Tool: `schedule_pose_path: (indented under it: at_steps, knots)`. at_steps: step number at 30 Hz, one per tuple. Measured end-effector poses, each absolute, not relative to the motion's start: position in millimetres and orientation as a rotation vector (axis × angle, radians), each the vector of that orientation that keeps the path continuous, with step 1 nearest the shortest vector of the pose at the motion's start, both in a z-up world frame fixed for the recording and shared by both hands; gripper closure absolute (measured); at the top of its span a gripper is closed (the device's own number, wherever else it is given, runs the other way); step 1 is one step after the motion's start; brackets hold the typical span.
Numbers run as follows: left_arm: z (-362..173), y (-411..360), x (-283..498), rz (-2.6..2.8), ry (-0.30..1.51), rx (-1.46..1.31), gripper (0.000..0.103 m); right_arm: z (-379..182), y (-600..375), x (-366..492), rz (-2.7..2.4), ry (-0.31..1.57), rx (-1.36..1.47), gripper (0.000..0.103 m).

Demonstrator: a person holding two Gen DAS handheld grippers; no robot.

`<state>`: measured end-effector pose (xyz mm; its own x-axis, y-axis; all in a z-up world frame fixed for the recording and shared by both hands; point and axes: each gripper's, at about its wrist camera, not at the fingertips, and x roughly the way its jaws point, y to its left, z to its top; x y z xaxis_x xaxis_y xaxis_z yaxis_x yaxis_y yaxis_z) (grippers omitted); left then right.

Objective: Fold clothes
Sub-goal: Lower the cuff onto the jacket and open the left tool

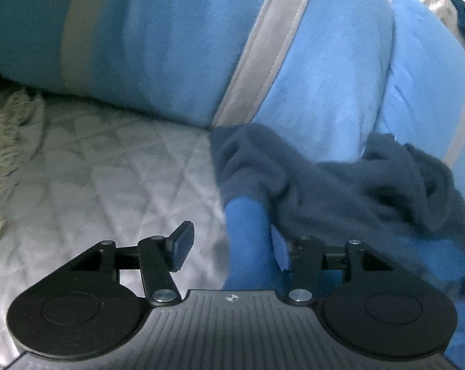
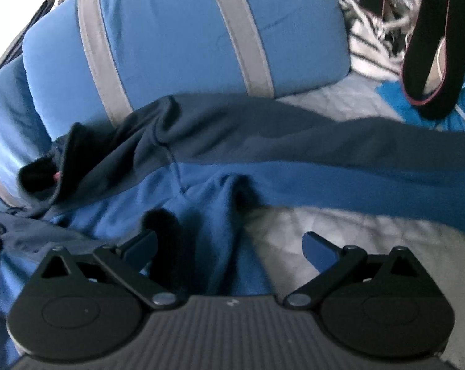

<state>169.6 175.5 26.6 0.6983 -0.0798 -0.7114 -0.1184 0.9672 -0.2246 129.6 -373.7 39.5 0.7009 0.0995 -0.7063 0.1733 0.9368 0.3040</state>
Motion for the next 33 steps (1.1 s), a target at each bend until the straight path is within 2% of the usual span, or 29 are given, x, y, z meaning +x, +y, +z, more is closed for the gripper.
schedule_pose_path:
  at_steps: [12,17,21,24,30,32,33]
  knots:
    - [39,204,103,0.030,0.828,-0.288,0.047,46,-363,116,-0.004,0.806,0.432,0.000]
    - [39,232,83,0.032,0.855,-0.433,0.047,46,-364,114,-0.028,0.817,0.475,0.000]
    - [21,246,81,-0.040,0.953,-0.593,0.047,45,-360,113,-0.010,0.819,0.500,0.000]
    - [10,242,87,-0.047,1.003,-0.558,0.048,46,-354,112,0.005,0.815,0.477,0.000]
    - [8,228,91,-0.012,0.973,-0.490,0.048,44,-353,110,0.012,0.823,0.486,0.000]
    - [7,221,92,0.004,0.946,-0.463,0.053,43,-354,110,0.011,0.827,0.491,0.000]
    - [6,220,92,0.005,0.930,-0.467,0.060,42,-354,110,0.010,0.829,0.492,0.000]
